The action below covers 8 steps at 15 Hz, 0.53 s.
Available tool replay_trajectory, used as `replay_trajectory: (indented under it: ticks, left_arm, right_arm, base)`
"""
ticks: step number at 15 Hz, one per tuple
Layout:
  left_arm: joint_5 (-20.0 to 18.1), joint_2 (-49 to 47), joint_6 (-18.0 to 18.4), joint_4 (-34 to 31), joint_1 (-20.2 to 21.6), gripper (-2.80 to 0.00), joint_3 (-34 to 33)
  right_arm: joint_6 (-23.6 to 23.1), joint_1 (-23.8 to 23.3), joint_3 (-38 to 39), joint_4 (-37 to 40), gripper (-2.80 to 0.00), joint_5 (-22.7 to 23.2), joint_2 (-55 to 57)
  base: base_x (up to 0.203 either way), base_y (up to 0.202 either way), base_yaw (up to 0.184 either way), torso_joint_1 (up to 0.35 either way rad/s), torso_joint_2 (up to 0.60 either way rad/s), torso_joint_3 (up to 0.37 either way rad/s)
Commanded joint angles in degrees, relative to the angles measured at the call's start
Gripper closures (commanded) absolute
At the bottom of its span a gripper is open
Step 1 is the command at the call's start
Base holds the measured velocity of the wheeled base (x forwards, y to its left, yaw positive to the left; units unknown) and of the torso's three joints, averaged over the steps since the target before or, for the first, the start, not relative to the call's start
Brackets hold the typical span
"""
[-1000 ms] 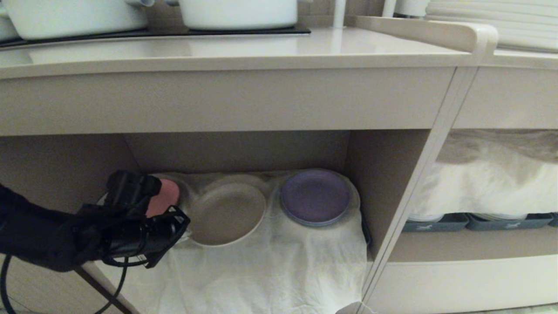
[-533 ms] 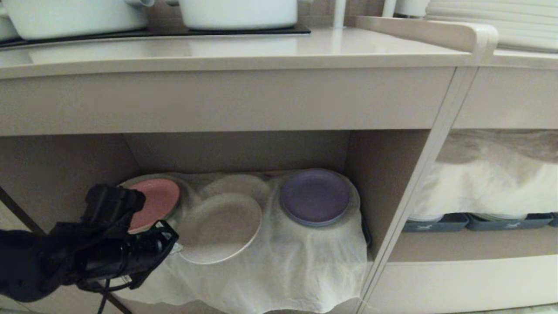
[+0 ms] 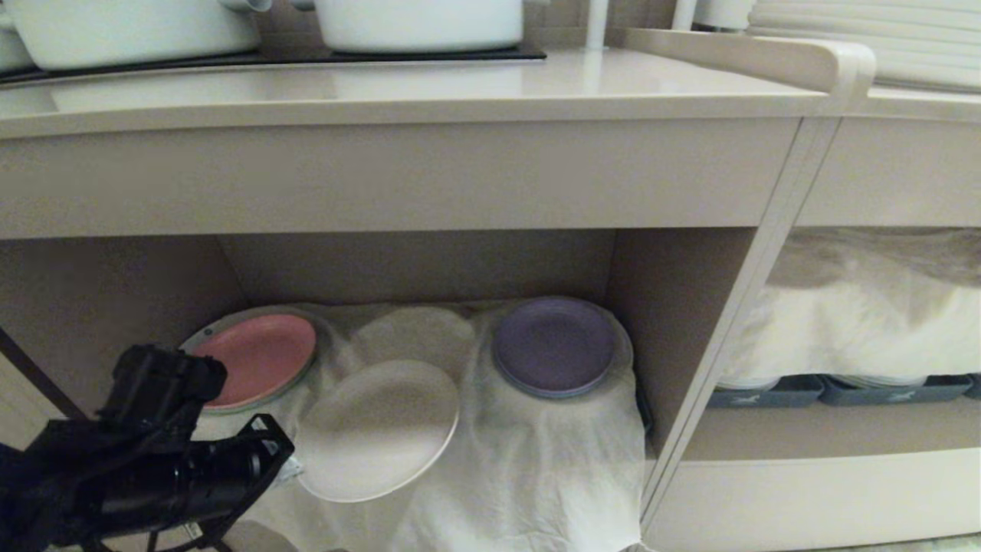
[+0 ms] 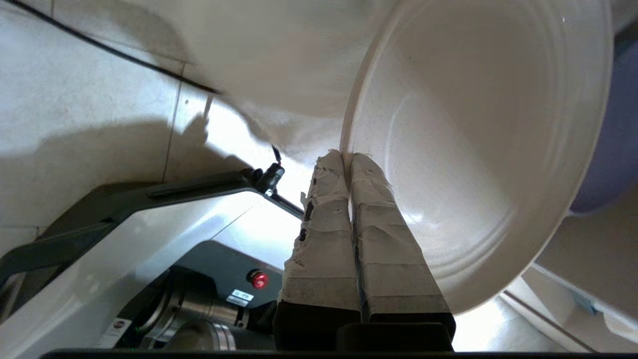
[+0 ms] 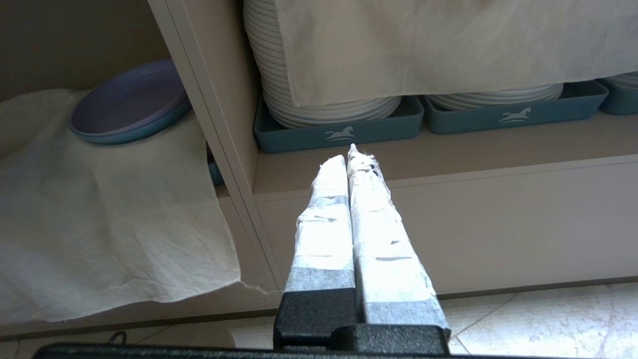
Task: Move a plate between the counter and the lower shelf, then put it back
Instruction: Put the plate
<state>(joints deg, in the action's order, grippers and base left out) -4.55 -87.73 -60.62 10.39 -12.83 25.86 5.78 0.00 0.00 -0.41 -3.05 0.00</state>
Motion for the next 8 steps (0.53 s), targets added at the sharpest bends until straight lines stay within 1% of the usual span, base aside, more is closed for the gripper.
replay_trajectory:
  ticks: [1,4,6,7,8]
  left_arm:
    - [0.0,3.4,0.9,0.1,0.0,0.0,-1.1]
    - [-0.5,8.3,6.1,0.0,-0.1,0.0,-4.7]
    - [-0.6,11.2,8.4,0.0,-0.1,0.0,-6.6]
    - [-0.6,12.7,9.7,-0.5,-0.1,0.0,-7.4]
    - [-0.7,13.7,11.3,-2.6,-0.1,0.0,-7.6]
  right_arm:
    - [0.0,0.0,0.0,0.0,0.0,0.0,0.0]
    - [0.0,0.0,0.0,0.0,0.0,0.0,0.0]
    - [0.0,0.0,0.0,0.0,0.0,0.0,0.0]
    - [0.0,0.0,0.0,0.0,0.0,0.0,0.0]
    - [0.0,0.0,0.0,0.0,0.0,0.0,0.0]
  base:
    - [0.0,0.0,0.0,0.0,0.0,0.0]
    - [0.0,0.0,0.0,0.0,0.0,0.0]
    - [0.0,0.0,0.0,0.0,0.0,0.0]
    - [0.0,0.0,0.0,0.0,0.0,0.0]
    - [0.0,0.0,0.0,0.0,0.0,0.0]
